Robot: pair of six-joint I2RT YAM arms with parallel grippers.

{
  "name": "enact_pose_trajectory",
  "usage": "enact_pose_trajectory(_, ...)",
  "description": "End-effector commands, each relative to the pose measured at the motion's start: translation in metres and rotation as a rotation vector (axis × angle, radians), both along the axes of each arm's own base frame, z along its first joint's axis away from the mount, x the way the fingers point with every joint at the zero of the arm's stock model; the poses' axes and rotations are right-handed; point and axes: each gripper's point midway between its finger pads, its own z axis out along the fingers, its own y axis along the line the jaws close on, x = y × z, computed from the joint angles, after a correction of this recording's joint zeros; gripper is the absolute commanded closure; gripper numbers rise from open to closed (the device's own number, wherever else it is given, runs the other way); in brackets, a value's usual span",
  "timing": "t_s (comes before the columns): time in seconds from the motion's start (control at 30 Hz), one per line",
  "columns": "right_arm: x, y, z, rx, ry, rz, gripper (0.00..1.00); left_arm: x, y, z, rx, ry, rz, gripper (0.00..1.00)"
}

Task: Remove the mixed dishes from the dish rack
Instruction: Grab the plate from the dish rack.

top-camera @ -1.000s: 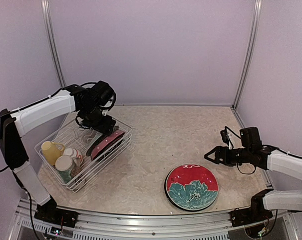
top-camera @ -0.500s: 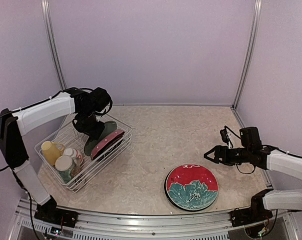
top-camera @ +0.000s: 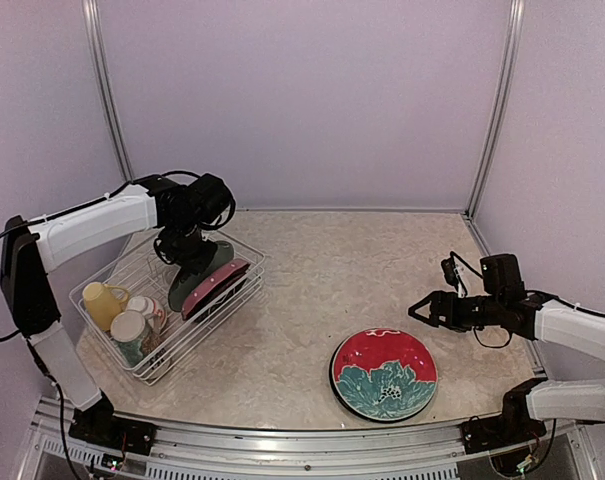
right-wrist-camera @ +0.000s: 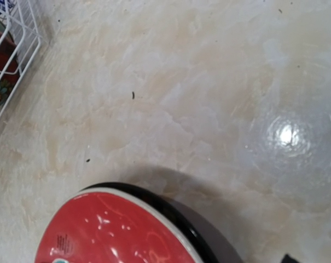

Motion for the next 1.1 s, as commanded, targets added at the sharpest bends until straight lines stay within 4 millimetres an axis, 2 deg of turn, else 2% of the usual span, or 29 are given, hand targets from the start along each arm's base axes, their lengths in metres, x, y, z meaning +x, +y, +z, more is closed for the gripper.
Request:
enact_pose_trajectory(0.0,0.0,-0.001,0.0,0.004,-0.008,-0.01,0.12,0.011,0.001,0.001,0.098,-0.046,0.015,0.72)
enact_pose_trajectory(0.2,0.002,-0.001,0.003,0.01,-0.016,-0.014,0.12,0.015,0.007,0.006,0.192,-0.102,0.043,0.81)
enact_pose_trajectory(0.67,0.007,0.002,0.007,0.012,-0.021,-0.003,0.12,0.01,0.001,0.03,0.24,-0.163,0.029,0.95)
enact_pose_trajectory(0.83,0.008,0.002,0.01,0.008,-0.031,-0.004,0.12,0.009,0.006,0.046,0.276,-0.19,0.044,1.0)
enact_pose_trajectory(1.07,0.011,0.002,0.012,0.004,-0.037,-0.002,0.12,0.004,0.005,0.068,0.288,-0.226,0.041,1.0)
